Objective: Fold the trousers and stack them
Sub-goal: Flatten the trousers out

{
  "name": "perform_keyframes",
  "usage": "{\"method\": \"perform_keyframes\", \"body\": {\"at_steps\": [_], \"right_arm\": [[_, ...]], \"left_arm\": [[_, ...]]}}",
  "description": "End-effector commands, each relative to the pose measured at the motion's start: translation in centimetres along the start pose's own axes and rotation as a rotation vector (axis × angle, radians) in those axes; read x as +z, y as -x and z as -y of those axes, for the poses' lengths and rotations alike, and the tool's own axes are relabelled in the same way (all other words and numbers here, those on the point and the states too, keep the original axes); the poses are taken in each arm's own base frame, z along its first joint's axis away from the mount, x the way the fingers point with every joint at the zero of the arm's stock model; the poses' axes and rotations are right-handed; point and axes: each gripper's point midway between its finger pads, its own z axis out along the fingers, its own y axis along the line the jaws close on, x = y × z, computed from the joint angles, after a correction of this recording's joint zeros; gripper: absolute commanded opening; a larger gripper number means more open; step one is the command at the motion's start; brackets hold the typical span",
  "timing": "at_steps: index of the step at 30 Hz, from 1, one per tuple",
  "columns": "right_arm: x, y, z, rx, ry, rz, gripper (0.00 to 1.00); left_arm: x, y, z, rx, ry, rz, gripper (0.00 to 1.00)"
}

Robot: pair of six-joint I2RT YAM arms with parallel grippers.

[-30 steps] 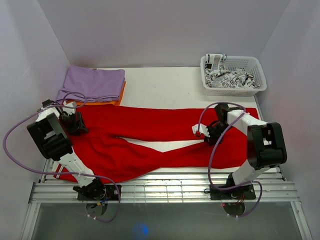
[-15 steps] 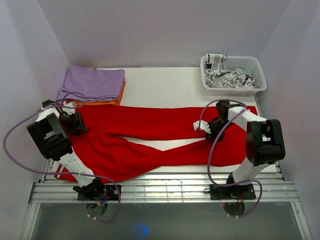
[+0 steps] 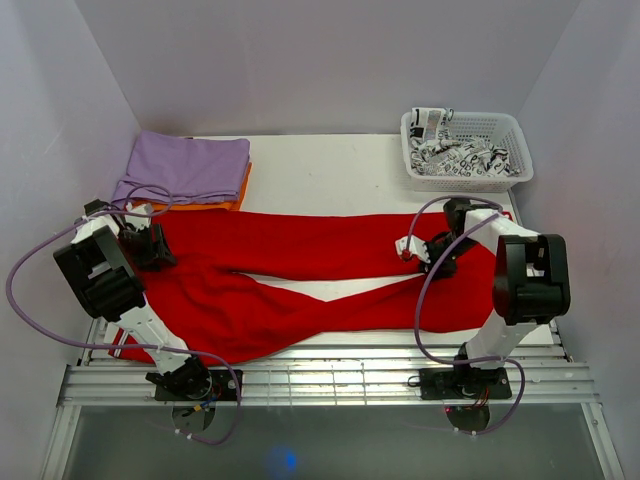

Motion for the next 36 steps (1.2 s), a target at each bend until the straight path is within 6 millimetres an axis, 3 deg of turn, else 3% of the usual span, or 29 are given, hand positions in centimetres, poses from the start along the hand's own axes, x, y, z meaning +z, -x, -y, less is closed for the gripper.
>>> {"method": "perform_keyframes", "body": {"at_steps": [1, 4, 6, 9, 10, 13, 14, 16, 17, 18, 19, 21, 22, 23, 24, 26, 27, 29, 31, 32, 33, 36], "right_arm": [[0.4, -6.9, -0.1, 0.017, 0.017, -0.179, 0.33], [-0.2, -8.6, 0.1, 0.046, 0.011, -0.204, 0.27], [-0.8, -9.2, 0.2, 0.057, -0.002, -0.213, 0.16], [-2.6, -7.9, 0.7, 0.060, -0.042, -0.189, 0.08], [-4.6, -6.4, 2.7, 0.066, -0.117, -0.148, 0.08], [-8.5, -3.6, 5.6, 0.100, -0.231, -0.073, 0.08], [-11.7, -2.4, 7.8, 0.099, -0.331, -0.068, 0.08], [-14.8, -1.1, 9.6, 0.070, -0.443, -0.064, 0.08], [-17.3, 0.0, 9.8, 0.054, -0.522, -0.067, 0.08], [-18.2, 0.6, 9.7, 0.037, -0.556, -0.071, 0.08], [-18.8, 0.7, 9.2, 0.030, -0.577, -0.091, 0.08], [-18.4, -0.1, 5.8, 0.017, -0.576, -0.170, 0.08], [-17.3, -0.9, 4.1, 0.018, -0.546, -0.206, 0.08], [-14.1, -2.2, 0.0, 0.029, -0.474, -0.245, 0.08], [-12.7, -3.1, -2.1, 0.023, -0.439, -0.280, 0.08], [-11.3, -4.6, -6.2, -0.023, -0.417, -0.372, 0.08], [-7.5, -5.7, -10.1, -0.014, -0.304, -0.375, 0.08], [-6.4, -6.3, -12.8, -0.073, -0.292, -0.431, 0.09], [-4.5, -6.3, -15.8, -0.077, -0.224, -0.419, 0.25], [-4.7, -6.1, -16.1, -0.097, -0.244, -0.425, 0.39], [-4.8, -5.9, -16.3, -0.097, -0.245, -0.422, 0.64], [-6.4, -5.2, -15.1, -0.060, -0.295, -0.403, 0.77]], "left_arm": [[1.3, -2.1, -2.8, 0.011, 0.095, -0.066, 0.67], [1.5, -2.3, -3.0, 0.006, 0.093, -0.075, 0.67], [1.6, -2.4, -3.1, 0.000, 0.091, -0.080, 0.67], [1.8, -2.4, -3.2, -0.002, 0.090, -0.083, 0.66], [1.8, -2.3, -3.2, -0.002, 0.091, -0.083, 0.65], [1.8, -1.9, -3.5, 0.000, 0.095, -0.075, 0.64], [1.8, -1.8, -3.4, 0.000, 0.091, -0.073, 0.64], [1.9, -1.6, -3.4, -0.004, 0.085, -0.068, 0.63], [2.0, -1.5, -3.2, -0.009, 0.075, -0.065, 0.63], [2.1, -1.4, -3.2, -0.010, 0.071, -0.062, 0.63], [2.1, -1.4, -3.1, -0.010, 0.067, -0.060, 0.63], [2.2, -1.5, -3.0, -0.009, 0.062, -0.055, 0.63], [2.2, -1.5, -3.0, -0.010, 0.062, -0.052, 0.63], [2.2, -1.5, -2.9, -0.005, 0.059, -0.047, 0.63], [2.2, -1.5, -3.0, -0.004, 0.059, -0.044, 0.63], [2.2, -1.9, -2.9, -0.002, 0.056, -0.044, 0.63], [2.2, -2.1, -2.9, 0.002, 0.054, -0.046, 0.63], [2.2, -2.8, -2.7, 0.008, 0.045, -0.052, 0.63], [1.6, -2.9, -2.7, 0.015, 0.046, -0.036, 0.64], [1.2, -2.9, -2.6, 0.029, 0.043, -0.030, 0.65], [0.5, -3.0, -2.2, 0.033, 0.036, -0.022, 0.66], [-1.5, -2.5, -1.3, 0.028, -0.012, 0.006, 0.69]]}}
